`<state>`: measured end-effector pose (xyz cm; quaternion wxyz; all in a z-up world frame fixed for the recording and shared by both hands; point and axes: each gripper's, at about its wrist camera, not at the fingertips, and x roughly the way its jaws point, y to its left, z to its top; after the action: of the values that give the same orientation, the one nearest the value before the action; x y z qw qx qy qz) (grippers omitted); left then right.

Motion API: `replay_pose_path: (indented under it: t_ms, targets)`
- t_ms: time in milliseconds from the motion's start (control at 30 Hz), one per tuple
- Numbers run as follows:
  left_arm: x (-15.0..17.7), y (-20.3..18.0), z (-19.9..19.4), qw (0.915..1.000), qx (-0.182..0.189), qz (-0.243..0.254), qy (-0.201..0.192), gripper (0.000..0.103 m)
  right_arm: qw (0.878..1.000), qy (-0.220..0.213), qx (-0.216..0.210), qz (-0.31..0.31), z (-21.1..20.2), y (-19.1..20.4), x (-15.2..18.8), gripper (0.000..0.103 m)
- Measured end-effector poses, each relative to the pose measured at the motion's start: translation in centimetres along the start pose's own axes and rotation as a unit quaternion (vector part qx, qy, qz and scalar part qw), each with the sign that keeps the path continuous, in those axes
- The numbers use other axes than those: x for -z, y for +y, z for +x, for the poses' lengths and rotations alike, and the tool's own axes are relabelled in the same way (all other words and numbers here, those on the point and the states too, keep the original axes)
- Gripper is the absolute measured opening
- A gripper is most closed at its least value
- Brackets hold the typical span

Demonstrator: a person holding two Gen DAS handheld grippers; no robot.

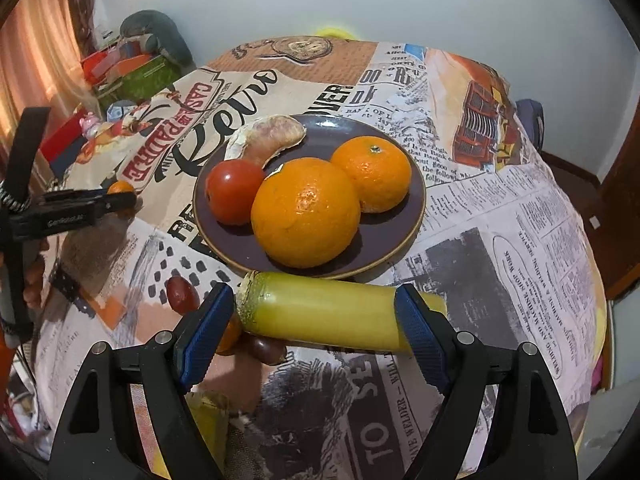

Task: Organize fruits

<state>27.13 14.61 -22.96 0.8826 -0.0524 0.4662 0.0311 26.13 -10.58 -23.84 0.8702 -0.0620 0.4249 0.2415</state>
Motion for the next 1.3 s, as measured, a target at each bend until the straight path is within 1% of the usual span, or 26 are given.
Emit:
replay_pose_path:
  t_ms: [100,200,333,367,433,467,567,700,767,833,933,1033,1100,1133,1233,1300]
  targets:
    - [0.2,-0.7,-1.5,0.9999,0.002,0.009,-0.011,0.037,1.0,-0.001,0.0,-0.002,-0.6,-0.1,0.3,0.07]
    - [0.5,-1.7,-3.1,0.9995,0.012,0.02,-0.019,0.037,1.0,0.007,0.002,-0.001,-1.2,-0.5,0.9,0.069]
    - [1.1,-3.0,-4.6,0.9989,0.026,0.027,-0.027,0.037,0.999,0.032,0.002,0.019,-1.7,-2.2,2.5,0.067]
    - [1.3,-3.3,-4.8,0.9988,0.028,0.029,-0.027,0.037,0.999,0.04,0.008,0.023,-1.6,-2.8,3.0,0.067]
    - [1.7,-4.0,-5.4,0.9985,0.034,0.033,-0.027,0.037,0.998,0.059,0.028,0.027,-1.4,-3.6,3.8,0.059]
    - [1.9,-4.2,-5.5,0.9984,0.036,0.035,-0.027,0.037,0.997,0.063,0.028,0.031,-1.5,-4.0,4.1,0.057]
    - [2.5,-5.0,-6.1,0.9979,0.037,0.045,-0.029,0.037,0.997,0.058,0.024,0.044,-2.7,-4.7,4.6,0.057]
    - [3.2,-5.5,-6.5,0.9976,0.045,0.047,-0.026,0.037,0.997,0.023,0.024,0.063,-4.5,-5.1,3.9,0.057]
    - [3.4,-5.7,-6.6,0.9975,0.046,0.047,-0.026,0.037,0.997,0.015,0.029,0.074,-4.8,-5.5,3.4,0.057]
    - [3.6,-5.8,-6.8,0.9974,0.049,0.046,-0.026,0.037,0.995,0.013,0.041,0.085,-4.2,-6.2,2.8,0.057]
    - [3.8,-5.9,-7.0,0.9972,0.051,0.047,-0.027,0.037,0.994,0.026,0.04,0.103,-3.0,-6.8,2.3,0.057]
    - [3.9,-5.8,-7.1,0.9972,0.053,0.047,-0.026,0.037,0.993,0.042,0.046,0.099,-1.7,-6.9,2.0,0.057]
    - [3.9,-5.8,-7.1,0.9972,0.052,0.046,-0.027,0.037,0.992,0.049,0.039,0.106,-0.9,-7.0,2.1,0.065]
    - [3.9,-5.8,-7.0,0.9972,0.052,0.046,-0.027,0.037,0.992,0.053,0.032,0.111,-0.5,-7.1,2.1,0.066]
    - [4.0,-5.8,-6.9,0.9973,0.053,0.044,-0.025,0.037,0.989,0.061,0.001,0.134,0.6,-7.5,2.5,0.066]
    - [4.0,-5.9,-6.8,0.9973,0.053,0.045,-0.023,0.037,0.989,0.058,-0.002,0.136,0.7,-7.6,2.4,0.06]
